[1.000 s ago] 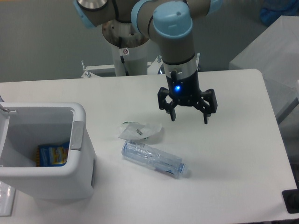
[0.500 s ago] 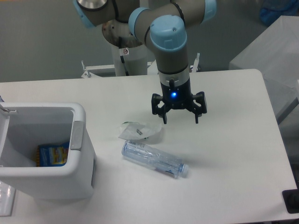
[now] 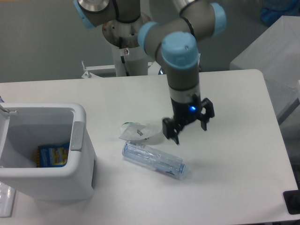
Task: Place the trash in the trash can
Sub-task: 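Lower the gripper onto the bottle's cap end and close on it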
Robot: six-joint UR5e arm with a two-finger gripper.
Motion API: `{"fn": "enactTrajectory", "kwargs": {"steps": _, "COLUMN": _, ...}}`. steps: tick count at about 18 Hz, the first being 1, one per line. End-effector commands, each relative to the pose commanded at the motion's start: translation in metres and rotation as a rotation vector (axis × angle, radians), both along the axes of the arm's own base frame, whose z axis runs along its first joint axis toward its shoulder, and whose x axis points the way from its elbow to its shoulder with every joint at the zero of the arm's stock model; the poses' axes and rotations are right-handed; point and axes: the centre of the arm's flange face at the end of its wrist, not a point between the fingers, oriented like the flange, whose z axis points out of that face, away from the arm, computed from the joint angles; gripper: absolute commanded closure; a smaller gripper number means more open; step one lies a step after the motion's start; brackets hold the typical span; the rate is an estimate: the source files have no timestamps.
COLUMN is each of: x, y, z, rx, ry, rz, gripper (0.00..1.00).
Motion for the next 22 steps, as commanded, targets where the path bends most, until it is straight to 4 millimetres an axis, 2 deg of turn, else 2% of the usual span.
{"fn": "enactTrajectory", "kwargs": {"steps": 2, "x": -0.011, "y": 0.007, "z": -0.021, "rx": -0.008, "ry": -0.024, "rz": 0.043, "gripper": 0.0}}
{"fn": "enactTrajectory", "kwargs": {"steps": 6, "x": -0.014, "y": 0.008, "z": -0.062, "rx": -0.036, "ry": -0.075, "rz": 0.153, "gripper": 0.0}}
{"fn": "enactTrajectory", "kwargs": {"steps": 12, "x": -0.014, "y": 0.011, "z": -0.102, "rx": -0.068, "ry": -0.122, "rz": 0.201, "gripper": 0.0}}
{"fn": "enactTrajectory", "kwargs": {"steps": 15, "x": -0.021, "y": 0.019, "z": -0.11, "rx": -0.073, "ry": -0.121, "rz": 0.202, "gripper": 0.0}}
{"fn": "enactTrajectory", "kwargs": {"steps": 17, "x": -0.017, "y": 0.024, "z": -0.117, "rx": -0.076, "ry": -0.132, "rz": 0.192, "gripper": 0.0}}
{"fn": "enactTrajectory", "kwargs": {"steps": 20, "x": -0.019, "y": 0.027, "z": -0.113, "rx": -0.062, "ry": -0.13, "rz": 0.197, "gripper": 0.0}}
{"fn": "enactTrajectory", "kwargs": {"steps": 22, "x": -0.01, "y": 0.035, "z": -0.12, "rx": -0.075, "ry": -0.134, "rz": 0.182, "gripper": 0.0}}
